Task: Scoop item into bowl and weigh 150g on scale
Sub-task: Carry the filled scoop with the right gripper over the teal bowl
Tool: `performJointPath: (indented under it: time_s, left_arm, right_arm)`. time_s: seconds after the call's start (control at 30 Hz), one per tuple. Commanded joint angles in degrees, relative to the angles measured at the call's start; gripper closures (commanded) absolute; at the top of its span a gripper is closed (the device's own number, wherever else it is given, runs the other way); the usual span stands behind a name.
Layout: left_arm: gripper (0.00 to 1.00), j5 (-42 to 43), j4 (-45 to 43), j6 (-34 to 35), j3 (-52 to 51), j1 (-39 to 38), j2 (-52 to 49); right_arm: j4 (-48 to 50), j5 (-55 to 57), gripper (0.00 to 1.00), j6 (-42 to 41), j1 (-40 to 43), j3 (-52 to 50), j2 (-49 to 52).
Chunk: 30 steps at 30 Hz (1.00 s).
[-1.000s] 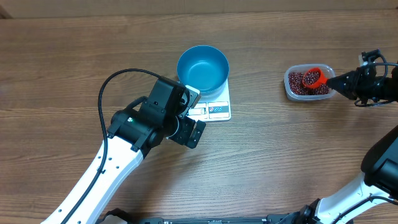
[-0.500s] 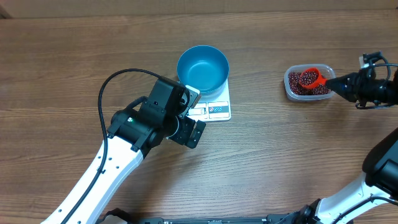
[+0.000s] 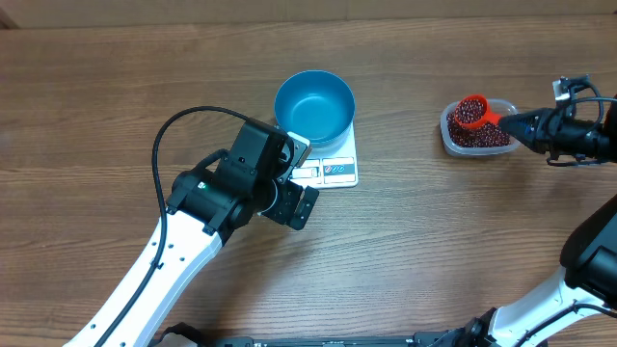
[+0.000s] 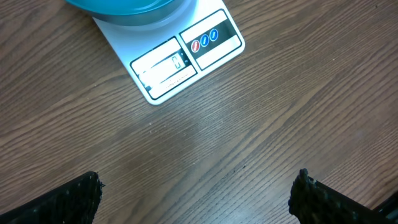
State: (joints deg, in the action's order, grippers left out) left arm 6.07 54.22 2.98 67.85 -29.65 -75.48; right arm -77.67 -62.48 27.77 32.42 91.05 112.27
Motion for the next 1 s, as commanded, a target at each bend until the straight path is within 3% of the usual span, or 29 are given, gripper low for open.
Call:
performJointPath:
  time_s: [0.0,0.57,0.83,0.97]
  left_arm:
    - [0.0,0.98,-0.09,-0.04,0.15,-0.28,0.17]
    - [0.0,0.98,-0.09,-0.02,0.15,-0.28,0.17]
    - [0.0,0.98,-0.09,-0.04,0.17,-0.28,0.17]
    - [0.0,0.98,-0.09,-0.04,0.15,-0.28,0.17]
  right_arm:
    - [-0.44,-5.84,0.96,1.29,-0.66,-0.46,0.68]
    - [5.79,-14.6,0.96,0.22,-19.96,1.29,0.57]
    - [15.52,-9.27,0.97,-13.09,-29.83,5.75,0.57]
    - [19.06,-7.61,0.96,-14.56,-33.44,7.26,0.57]
